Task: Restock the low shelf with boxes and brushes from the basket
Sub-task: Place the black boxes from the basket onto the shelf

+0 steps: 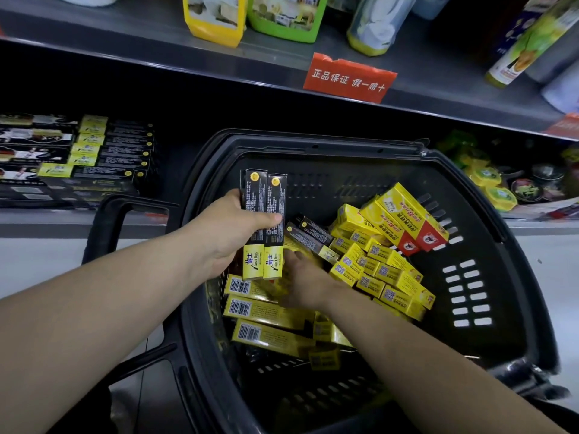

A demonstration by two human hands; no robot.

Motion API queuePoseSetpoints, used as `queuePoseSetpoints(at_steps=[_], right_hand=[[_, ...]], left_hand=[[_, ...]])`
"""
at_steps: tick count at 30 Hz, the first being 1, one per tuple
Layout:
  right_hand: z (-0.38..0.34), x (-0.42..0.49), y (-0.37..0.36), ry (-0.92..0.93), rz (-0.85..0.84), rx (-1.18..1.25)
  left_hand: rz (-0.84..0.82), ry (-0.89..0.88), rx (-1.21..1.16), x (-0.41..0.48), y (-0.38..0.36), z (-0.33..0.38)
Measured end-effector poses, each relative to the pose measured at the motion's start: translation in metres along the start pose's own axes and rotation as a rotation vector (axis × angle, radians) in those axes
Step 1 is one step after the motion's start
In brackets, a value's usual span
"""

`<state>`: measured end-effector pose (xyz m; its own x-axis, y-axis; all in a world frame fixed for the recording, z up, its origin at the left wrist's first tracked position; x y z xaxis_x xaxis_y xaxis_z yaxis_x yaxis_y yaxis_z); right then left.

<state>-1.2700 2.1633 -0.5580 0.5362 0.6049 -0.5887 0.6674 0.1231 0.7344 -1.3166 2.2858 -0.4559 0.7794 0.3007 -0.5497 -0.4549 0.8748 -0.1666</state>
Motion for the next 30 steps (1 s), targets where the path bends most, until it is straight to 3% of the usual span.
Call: queuePoseSetpoints(at_steps=[2,5,7,10,14,18,20,23,30], right_hand=[[0.001,0.006,-0.007,0.011,-0.011,-0.063],[0.012,0.019,0.032,-0.032,0.239,-0.034],[0.026,0.024,0.054,-0.126,0.363,-0.194],[0.047,0.024,0.052,-0.292,0.327,-0.342],[0.05,0.028,0.04,-0.299,0.265,-0.413],[0.035,0.013,0.066,-0.209,0.288,0.071],[0.021,-0.006,0.08,-0.092,0.272,0.53],[-0.01,-0.03,0.086,0.109,0.07,1.226],[-0.037,-0.042,0.078,0.236,0.041,1.338]], left_hand=[[-0.002,-0.009,-0.006,0.0,0.0,0.0],[-0.003,-0.041,-0.016,0.0,0.001,0.003],[-0.013,-0.047,-0.015,-0.001,0.001,0.003],[-0.037,-0.032,-0.013,-0.002,-0.002,0.002],[-0.051,-0.021,-0.007,-0.003,-0.002,0.001],[-0.042,-0.022,-0.094,-0.002,0.0,0.002],[-0.031,-0.009,-0.135,-0.003,0.0,0.004],[0.011,0.006,-0.145,-0.002,0.002,0.004],[0.032,-0.034,-0.09,-0.002,-0.003,0.007]])
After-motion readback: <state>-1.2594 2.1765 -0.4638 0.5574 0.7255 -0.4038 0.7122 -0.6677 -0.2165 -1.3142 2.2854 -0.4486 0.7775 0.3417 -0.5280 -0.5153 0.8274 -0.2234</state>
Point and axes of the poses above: each hand's wrist, its own x-axis towards the middle knuckle, its own y-axis out of the back of the hand, z = x × y, the point moved 10 cm from there along x, towards the middle knuckle
